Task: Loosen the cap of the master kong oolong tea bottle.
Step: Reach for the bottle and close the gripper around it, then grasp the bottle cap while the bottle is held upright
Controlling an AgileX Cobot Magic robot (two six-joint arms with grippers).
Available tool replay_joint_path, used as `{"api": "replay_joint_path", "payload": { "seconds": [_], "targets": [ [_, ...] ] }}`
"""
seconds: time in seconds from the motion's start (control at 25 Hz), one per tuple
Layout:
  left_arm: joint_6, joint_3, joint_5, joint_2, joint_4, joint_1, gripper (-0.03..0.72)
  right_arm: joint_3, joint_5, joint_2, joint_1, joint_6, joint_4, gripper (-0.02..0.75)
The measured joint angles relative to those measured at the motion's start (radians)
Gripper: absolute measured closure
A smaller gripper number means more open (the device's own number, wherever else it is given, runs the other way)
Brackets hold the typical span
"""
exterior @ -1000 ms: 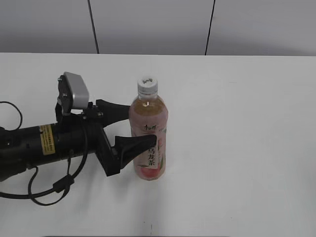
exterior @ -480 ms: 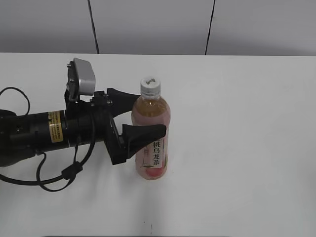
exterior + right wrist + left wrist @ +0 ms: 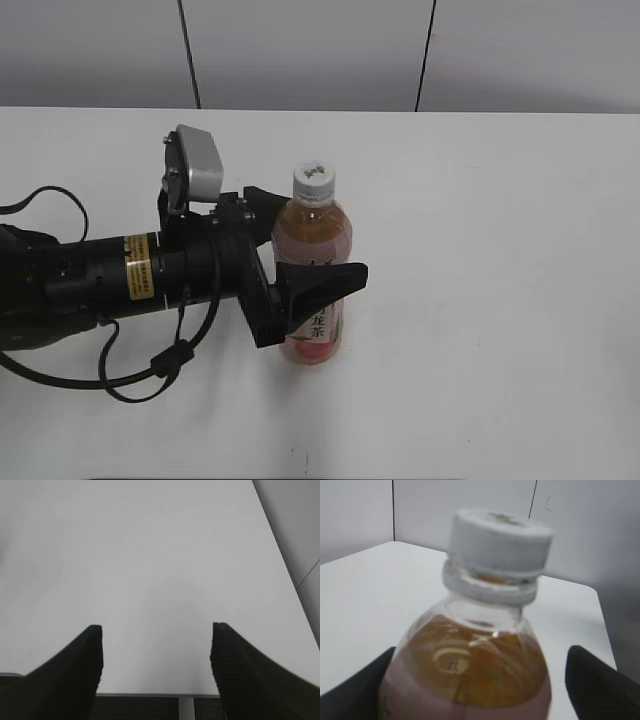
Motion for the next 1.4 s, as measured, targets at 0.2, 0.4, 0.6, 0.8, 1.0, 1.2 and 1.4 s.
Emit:
{"api": "replay_joint_path", "payload": {
  "seconds": [0.2,0.4,0.6,0.8,1.0,1.2,1.4],
  "targets": [
    [0.000,-0.007,-0.001,0.000,-0.022,0.000,0.099,0.000,0.000,0.000,0.000,0.000,0.000,0.225],
    [0.000,-0.007,0.000,0.000,-0.029,0.000,0.154,0.000,0.000,0.000,0.000,0.000,0.000,0.225],
    [0.000,-0.007,0.000,0.000,-0.032,0.000,0.225,0.000,0.000,0.000,0.000,0.000,0.000,0.225],
    [0.000,-0.007,0.000,0.000,-0.032,0.000,0.225,0.000,0.000,0.000,0.000,0.000,0.000,0.225],
    [0.000,-0.007,0.000,0.000,-0.032,0.000,0.225,0.000,0.000,0.000,0.000,0.000,0.000,0.225],
    [0.000,-0.007,0.000,0.000,-0.032,0.000,0.225,0.000,0.000,0.000,0.000,0.000,0.000,0.225],
    [0.000,-0.007,0.000,0.000,-0.032,0.000,0.225,0.000,0.000,0.000,0.000,0.000,0.000,0.225]
  ]
}}
